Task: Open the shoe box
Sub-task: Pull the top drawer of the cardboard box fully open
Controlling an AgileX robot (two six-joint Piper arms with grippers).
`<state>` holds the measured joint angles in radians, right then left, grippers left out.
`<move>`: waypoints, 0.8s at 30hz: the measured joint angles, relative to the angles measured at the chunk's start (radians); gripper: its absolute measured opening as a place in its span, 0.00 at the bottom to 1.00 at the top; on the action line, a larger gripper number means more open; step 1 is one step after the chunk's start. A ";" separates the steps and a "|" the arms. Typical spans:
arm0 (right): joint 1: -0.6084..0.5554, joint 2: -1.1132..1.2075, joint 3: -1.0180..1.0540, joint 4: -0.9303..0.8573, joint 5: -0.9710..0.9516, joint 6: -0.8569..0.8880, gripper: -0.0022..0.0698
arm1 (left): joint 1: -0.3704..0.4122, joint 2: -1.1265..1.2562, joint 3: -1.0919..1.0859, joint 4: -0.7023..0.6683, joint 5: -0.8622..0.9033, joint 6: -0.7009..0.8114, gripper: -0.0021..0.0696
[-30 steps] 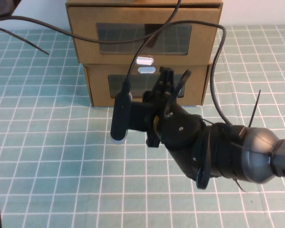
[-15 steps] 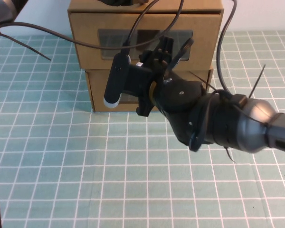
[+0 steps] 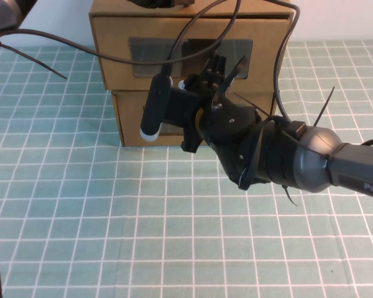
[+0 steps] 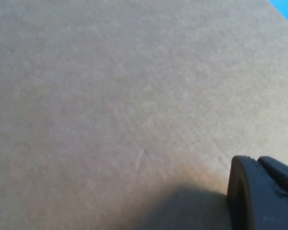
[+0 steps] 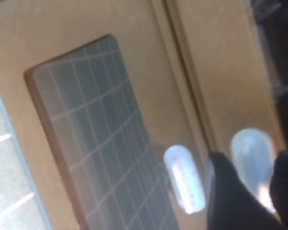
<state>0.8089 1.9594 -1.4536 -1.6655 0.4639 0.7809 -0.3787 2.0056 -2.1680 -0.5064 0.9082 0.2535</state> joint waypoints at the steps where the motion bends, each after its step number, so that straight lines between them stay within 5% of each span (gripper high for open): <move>1: -0.002 0.005 0.000 0.000 -0.002 0.000 0.30 | 0.000 0.000 0.000 0.000 0.000 0.000 0.02; 4: -0.011 0.022 -0.004 -0.016 0.000 -0.015 0.28 | 0.000 0.000 0.000 0.000 0.001 0.000 0.02; 9: -0.011 0.026 -0.013 -0.035 0.014 -0.030 0.07 | 0.000 0.000 0.000 0.000 0.001 0.000 0.02; 24: 0.078 0.011 0.110 -0.006 0.048 -0.022 0.02 | 0.000 0.000 0.000 0.008 0.004 0.000 0.02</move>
<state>0.8867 1.9708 -1.3432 -1.6717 0.5117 0.7586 -0.3787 2.0056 -2.1680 -0.4981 0.9119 0.2535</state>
